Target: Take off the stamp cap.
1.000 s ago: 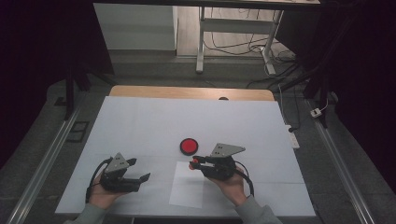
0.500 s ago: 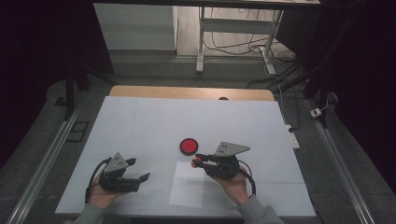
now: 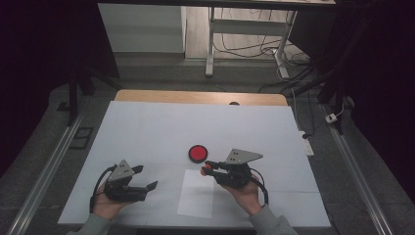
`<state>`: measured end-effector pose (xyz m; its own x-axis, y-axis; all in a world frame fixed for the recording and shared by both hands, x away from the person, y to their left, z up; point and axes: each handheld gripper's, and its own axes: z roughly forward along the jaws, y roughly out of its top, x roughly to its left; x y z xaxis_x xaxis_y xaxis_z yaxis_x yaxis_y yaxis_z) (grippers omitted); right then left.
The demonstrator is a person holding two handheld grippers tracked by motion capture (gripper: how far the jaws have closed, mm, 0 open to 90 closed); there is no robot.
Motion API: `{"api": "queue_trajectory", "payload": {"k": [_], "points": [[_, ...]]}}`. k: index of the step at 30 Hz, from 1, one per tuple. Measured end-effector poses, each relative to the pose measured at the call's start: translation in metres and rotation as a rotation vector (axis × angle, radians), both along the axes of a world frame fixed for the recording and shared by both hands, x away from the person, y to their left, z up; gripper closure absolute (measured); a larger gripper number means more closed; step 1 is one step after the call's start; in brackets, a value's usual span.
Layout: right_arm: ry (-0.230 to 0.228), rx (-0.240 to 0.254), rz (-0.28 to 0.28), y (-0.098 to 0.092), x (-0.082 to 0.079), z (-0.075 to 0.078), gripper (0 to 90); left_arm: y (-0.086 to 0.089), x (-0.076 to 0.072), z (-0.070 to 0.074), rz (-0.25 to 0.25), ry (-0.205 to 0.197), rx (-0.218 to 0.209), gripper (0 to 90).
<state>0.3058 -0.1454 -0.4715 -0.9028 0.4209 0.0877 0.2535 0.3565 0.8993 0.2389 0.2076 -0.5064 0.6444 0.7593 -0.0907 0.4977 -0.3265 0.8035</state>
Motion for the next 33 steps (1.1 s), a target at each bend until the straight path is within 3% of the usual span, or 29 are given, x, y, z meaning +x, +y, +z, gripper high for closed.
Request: {"api": "queue_trajectory", "payload": {"k": [18,27,33], "points": [[-0.008,0.009,-0.007,-0.002,0.000,0.002,72.2,-0.016,0.004,0.015,-0.036,-0.045,-0.005,21.2],[-0.004,0.007,-0.003,-0.002,0.000,0.002,72.2,-0.028,0.008,0.016,-0.097,-0.073,0.009,22.1],[-0.004,0.009,-0.002,-0.001,0.000,0.002,72.2,-0.030,0.010,0.016,-0.093,-0.096,0.033,22.1]]}}
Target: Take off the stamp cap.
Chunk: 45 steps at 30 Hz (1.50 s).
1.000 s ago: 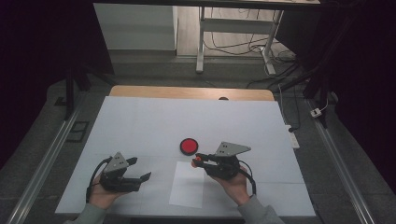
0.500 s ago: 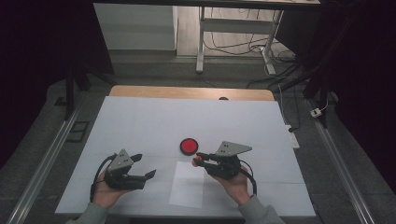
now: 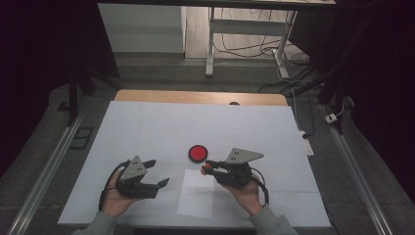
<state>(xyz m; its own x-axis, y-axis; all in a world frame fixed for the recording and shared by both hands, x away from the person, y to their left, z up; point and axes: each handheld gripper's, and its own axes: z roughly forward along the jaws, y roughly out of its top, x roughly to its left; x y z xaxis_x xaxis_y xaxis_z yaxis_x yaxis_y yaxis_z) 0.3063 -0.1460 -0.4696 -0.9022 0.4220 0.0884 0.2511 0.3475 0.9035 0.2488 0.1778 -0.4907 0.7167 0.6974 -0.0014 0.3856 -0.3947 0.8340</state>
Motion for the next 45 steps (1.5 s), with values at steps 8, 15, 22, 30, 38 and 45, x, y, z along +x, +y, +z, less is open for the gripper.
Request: {"api": "queue_trajectory", "payload": {"k": [8,15,22,30,38,45], "points": [[-0.001,0.001,-0.002,-0.002,0.001,0.001,72.2,-0.010,0.004,0.002,0.013,0.006,-0.003,18.3],[0.001,0.013,-0.007,-0.005,0.002,0.003,72.2,-0.028,0.012,0.009,-0.051,0.051,0.007,20.1],[-0.002,0.020,-0.006,-0.006,0.002,0.005,72.2,-0.043,0.019,0.023,-0.082,0.047,-0.001,21.8],[0.002,0.016,-0.004,-0.004,0.001,0.004,72.2,-0.049,0.023,0.023,-0.088,0.049,-0.016,22.0],[-0.001,0.015,0.005,-0.003,0.004,0.004,72.2,-0.057,0.028,0.018,-0.109,0.044,0.004,22.3],[0.007,0.018,0.000,-0.005,0.008,0.002,72.2,-0.066,0.036,0.013,-0.127,0.052,0.025,22.5]]}}
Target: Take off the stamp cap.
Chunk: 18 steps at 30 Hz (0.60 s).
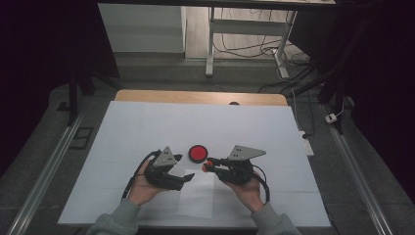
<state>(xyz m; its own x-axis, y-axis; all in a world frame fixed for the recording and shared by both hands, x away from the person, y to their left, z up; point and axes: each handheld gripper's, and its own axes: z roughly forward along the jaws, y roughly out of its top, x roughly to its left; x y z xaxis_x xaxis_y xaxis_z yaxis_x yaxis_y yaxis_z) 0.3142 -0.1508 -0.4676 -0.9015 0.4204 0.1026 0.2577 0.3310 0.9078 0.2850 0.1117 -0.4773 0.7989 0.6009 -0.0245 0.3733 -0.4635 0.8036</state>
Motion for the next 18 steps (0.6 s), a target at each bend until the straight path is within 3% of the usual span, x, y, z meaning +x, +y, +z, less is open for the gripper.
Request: {"api": "queue_trajectory", "payload": {"k": [18], "points": [[0.008,0.010,0.019,0.005,-0.001,-0.002,72.2,-0.021,0.003,-0.004,-0.029,0.012,0.013,26.4]]}}
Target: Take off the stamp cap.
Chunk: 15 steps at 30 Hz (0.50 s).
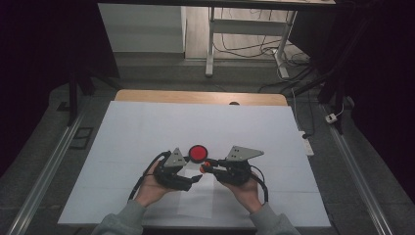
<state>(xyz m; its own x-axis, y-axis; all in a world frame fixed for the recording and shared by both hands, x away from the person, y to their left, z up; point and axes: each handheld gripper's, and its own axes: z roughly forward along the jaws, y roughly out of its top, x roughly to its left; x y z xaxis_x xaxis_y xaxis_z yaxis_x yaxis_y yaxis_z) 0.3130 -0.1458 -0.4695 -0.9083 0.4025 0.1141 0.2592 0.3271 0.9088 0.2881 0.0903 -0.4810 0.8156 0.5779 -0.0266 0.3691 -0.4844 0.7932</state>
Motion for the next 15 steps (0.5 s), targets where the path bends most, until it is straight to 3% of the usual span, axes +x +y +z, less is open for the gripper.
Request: {"api": "queue_trajectory", "payload": {"k": [15], "points": [[0.012,0.007,0.008,0.0023,0.0002,-0.0013,72.2,-0.0102,0.0014,-0.0044,-0.020,0.003,0.001,33.4]]}}
